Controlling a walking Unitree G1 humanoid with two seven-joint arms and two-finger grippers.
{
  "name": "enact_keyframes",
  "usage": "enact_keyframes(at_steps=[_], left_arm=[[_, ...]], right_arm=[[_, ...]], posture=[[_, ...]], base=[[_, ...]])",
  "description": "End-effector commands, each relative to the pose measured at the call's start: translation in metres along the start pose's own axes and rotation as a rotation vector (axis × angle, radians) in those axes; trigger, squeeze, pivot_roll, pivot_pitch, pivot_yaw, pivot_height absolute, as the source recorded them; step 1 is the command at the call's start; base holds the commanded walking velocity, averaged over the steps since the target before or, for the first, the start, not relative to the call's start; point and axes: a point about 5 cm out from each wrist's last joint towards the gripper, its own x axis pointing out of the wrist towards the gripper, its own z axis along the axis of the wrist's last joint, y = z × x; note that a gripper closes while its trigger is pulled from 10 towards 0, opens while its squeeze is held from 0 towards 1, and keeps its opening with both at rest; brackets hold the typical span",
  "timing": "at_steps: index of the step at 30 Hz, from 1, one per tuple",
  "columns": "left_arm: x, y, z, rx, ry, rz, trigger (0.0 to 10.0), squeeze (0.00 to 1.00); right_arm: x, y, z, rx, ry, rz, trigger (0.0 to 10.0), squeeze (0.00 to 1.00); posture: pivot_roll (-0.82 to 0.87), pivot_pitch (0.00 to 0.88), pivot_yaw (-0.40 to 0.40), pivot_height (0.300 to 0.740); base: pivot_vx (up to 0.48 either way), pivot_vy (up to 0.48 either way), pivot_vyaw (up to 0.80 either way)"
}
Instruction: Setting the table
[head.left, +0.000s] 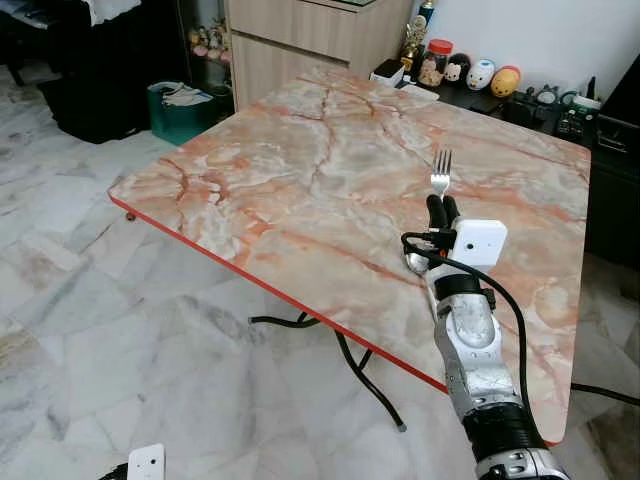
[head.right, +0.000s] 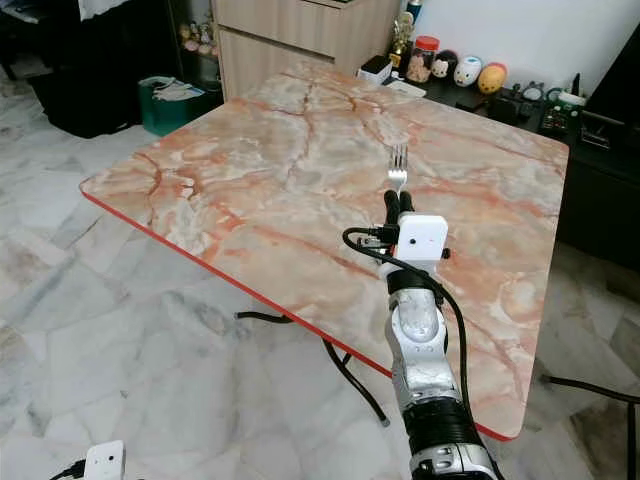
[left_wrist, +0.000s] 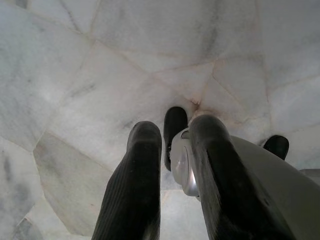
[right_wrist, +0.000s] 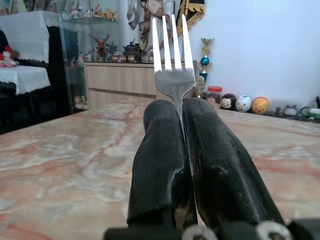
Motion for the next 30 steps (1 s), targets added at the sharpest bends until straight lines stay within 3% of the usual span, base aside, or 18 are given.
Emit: enact_keyframes(at_steps=[1, 5, 16, 30], left_arm=[[-0.001, -0.003, -0.005, 0.016, 0.015, -0.012, 10.0, 0.0], [0.0, -0.005, -0.002, 0.024, 0.009, -0.022, 10.0, 0.0], [0.001, -0.005, 0.005, 0.013, -0.009, -0.015, 10.0, 0.0], [0.003, -0.011, 0.012, 0.014, -0.029, -0.024, 10.0, 0.0]], right_arm=[[0.003, 0.002, 0.008, 0.01, -0.032, 0.008, 10.0, 0.0], [0.007, 0.003, 0.009, 0.022, -0.02, 0.008, 10.0, 0.0], [0.012, 0.001, 0.011, 0.014, -0.013, 0.005, 10.0, 0.0], [0.023, 0.011, 0.019, 0.026, -0.028, 0.032, 10.0, 0.0]], posture=[[0.05, 0.0, -0.101, 0.74], [0.05, 0.0, -0.102, 0.74], [0.05, 0.0, -0.104, 0.74], [0.04, 0.0, -0.11, 0.74]], base=[[0.0, 0.0, 0.0], [0.0, 0.0, -0.31], [0.0, 0.0, -0.76], [0.0, 0.0, -0.76]])
